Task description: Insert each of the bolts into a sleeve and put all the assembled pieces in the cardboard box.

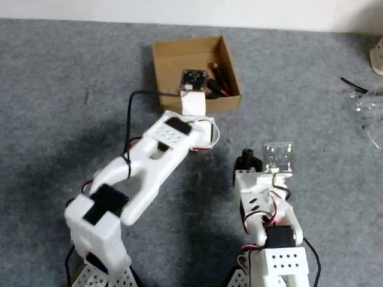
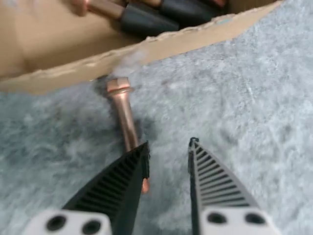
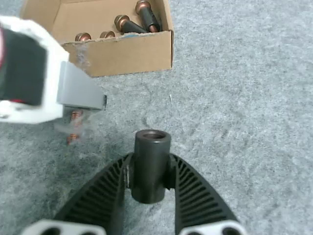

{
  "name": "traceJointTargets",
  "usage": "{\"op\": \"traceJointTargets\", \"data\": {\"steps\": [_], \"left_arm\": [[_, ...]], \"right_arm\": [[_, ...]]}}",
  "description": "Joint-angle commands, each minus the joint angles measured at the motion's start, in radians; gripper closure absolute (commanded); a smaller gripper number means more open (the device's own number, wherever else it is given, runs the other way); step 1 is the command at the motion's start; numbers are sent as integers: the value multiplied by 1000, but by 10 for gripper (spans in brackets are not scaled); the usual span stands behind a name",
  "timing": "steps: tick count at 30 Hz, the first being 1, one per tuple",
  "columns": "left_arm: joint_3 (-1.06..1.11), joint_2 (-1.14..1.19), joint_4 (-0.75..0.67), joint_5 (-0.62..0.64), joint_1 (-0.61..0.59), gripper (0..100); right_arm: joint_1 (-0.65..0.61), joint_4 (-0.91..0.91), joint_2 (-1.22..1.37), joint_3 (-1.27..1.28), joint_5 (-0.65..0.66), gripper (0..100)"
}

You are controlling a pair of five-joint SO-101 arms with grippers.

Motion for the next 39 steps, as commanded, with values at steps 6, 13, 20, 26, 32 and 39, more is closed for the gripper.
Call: {"op": "traceJointTargets", "data": {"steps": [6,13,20,26,32,39], "left_arm": [[-255,71,278,48,-61,877],[-306,153,310,44,-71,877],[-363,234,315,49,-71,877],[-461,318,315,49,-68,877],[-565,417,316,49,-71,877],[-631,449,437,51,-68,881]], "right_arm": [[-10,-35,-16,-5,12,995],[-10,-35,-16,-5,12,995],[-10,-35,-18,1,41,995],[-10,-35,-18,1,43,995],[-10,-35,-18,1,44,995],[-10,-35,-19,1,44,995]]}}
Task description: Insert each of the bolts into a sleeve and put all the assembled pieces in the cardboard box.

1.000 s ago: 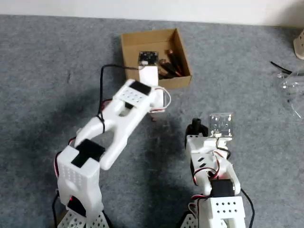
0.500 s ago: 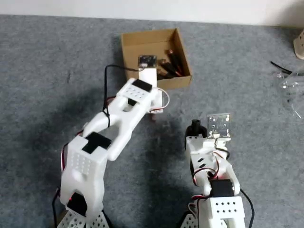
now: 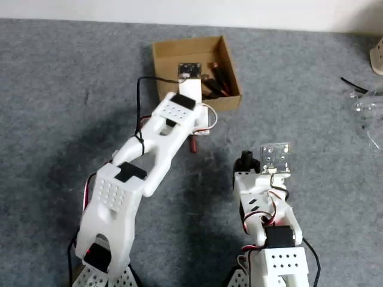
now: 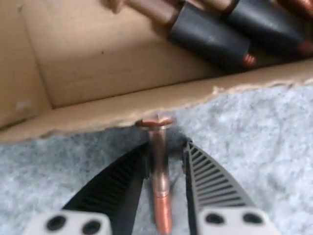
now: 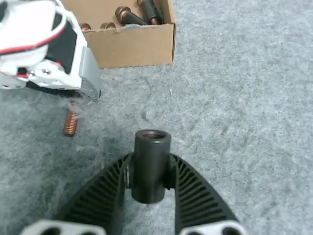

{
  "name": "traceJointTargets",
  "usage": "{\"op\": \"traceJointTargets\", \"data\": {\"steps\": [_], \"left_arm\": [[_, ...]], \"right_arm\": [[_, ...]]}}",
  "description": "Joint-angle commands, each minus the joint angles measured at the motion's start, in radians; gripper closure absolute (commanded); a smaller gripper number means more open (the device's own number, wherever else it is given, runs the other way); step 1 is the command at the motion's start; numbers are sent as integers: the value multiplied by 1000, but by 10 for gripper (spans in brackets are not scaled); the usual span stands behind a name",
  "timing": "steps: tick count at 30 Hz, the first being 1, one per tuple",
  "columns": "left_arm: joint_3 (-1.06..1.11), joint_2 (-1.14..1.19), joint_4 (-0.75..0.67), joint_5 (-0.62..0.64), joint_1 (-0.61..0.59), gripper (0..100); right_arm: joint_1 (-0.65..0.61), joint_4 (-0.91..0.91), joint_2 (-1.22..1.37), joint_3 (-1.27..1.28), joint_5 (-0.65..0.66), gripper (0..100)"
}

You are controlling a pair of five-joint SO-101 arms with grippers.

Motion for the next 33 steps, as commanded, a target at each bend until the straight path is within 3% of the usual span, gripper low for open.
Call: {"op": "traceJointTargets", "data": {"steps": [1,4,7,20,25,33], "left_arm": [[-73,8,87,9,-1,881],[-117,13,166,18,-2,905],[-122,13,203,6,2,1000],[-133,-36,344,-17,124,995],[-131,-185,407,-55,188,995],[-130,-395,534,-143,188,995]], "right_arm": [[-10,-35,-18,-16,12,995],[-10,-35,-18,-16,12,995],[-10,-35,-18,-16,14,995],[-10,-35,-18,-16,14,995],[-10,-35,-18,-16,14,995],[-10,-35,-18,-16,14,995]]}}
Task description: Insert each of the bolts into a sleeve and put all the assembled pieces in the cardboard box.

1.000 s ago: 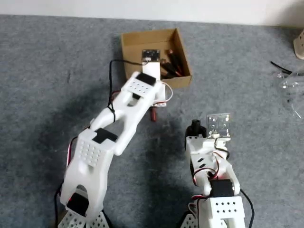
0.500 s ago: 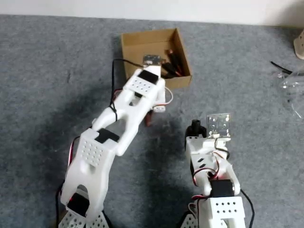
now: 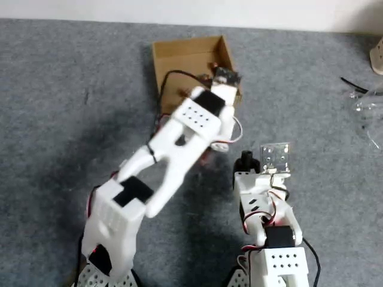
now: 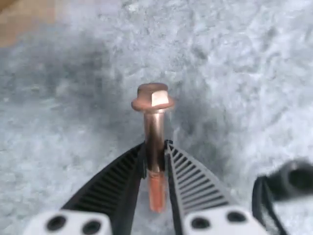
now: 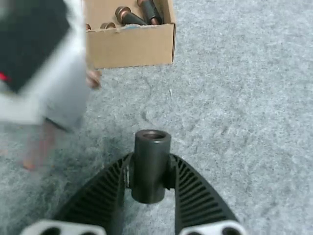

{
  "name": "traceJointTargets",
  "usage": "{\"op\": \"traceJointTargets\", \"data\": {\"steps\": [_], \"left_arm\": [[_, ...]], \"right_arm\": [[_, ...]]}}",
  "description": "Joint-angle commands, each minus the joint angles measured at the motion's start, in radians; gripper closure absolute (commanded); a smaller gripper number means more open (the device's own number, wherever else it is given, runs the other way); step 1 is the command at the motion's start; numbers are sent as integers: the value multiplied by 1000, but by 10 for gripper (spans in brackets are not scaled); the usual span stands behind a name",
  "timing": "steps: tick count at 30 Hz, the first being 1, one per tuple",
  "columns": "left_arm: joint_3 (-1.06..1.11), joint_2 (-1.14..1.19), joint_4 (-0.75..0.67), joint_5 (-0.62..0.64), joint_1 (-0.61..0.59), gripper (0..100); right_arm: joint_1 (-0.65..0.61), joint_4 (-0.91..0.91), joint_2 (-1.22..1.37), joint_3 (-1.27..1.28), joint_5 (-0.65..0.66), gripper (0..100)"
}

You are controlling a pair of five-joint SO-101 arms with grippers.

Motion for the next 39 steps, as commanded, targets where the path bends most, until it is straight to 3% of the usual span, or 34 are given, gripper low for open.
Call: {"op": "traceJointTargets", "data": {"steps": [1,10,16,34,39], "left_arm": [[-27,-156,51,-29,15,995],[-25,-420,173,-32,10,995],[50,-547,176,-101,-62,995],[544,-1190,172,-252,-97,995],[745,-1394,71,-325,-104,995]], "right_arm": [[-10,-35,-18,-15,14,995],[-10,-35,-18,-15,14,995],[-10,-35,-18,-15,14,995],[-10,-35,-18,-15,14,995],[-10,-35,-18,-15,12,995]]}}
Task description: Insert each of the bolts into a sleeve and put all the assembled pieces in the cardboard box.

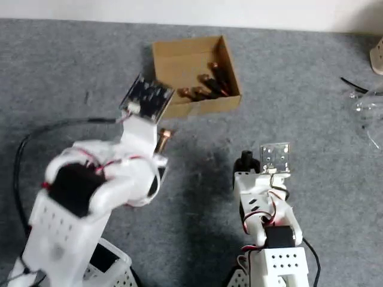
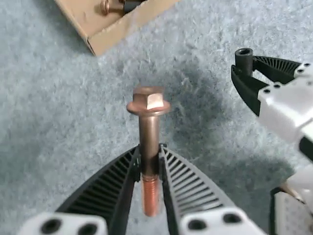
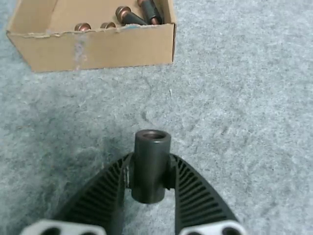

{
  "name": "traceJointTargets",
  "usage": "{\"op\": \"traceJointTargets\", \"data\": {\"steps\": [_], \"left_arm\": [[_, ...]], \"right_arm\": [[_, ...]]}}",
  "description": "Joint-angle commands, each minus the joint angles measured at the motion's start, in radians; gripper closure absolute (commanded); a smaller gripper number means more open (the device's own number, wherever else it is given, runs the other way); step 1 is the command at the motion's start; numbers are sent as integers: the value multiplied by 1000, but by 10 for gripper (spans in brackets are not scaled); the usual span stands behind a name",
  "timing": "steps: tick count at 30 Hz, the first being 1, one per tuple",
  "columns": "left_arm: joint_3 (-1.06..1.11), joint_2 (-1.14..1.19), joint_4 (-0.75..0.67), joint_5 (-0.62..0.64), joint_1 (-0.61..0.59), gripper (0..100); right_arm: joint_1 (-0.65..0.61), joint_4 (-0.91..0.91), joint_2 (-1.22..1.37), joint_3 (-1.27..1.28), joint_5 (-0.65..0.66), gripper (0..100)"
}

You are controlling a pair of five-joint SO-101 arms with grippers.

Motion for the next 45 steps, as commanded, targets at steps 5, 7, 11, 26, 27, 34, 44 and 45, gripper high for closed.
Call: {"op": "traceJointTargets", "data": {"steps": [5,7,11,26,27,34,44,45], "left_arm": [[269,-355,-146,-68,-87,995],[357,-430,-180,-69,-117,995],[530,-558,-284,-69,-133,995],[1064,-670,-1208,63,-128,995],[1078,-670,-1247,86,-128,995],[1116,-671,-1332,215,-128,995],[1053,-673,-1421,319,-125,995],[1053,-673,-1419,318,-114,995]], "right_arm": [[-10,-35,-18,-15,9,995],[-10,-35,-18,-15,9,995],[-12,-35,-18,-15,5,995],[-162,-35,-19,-21,11,995],[-171,-35,-19,-21,11,995],[-232,-79,-38,-36,9,995],[-242,-101,-349,19,11,995],[-242,-102,-338,33,11,995]]}}
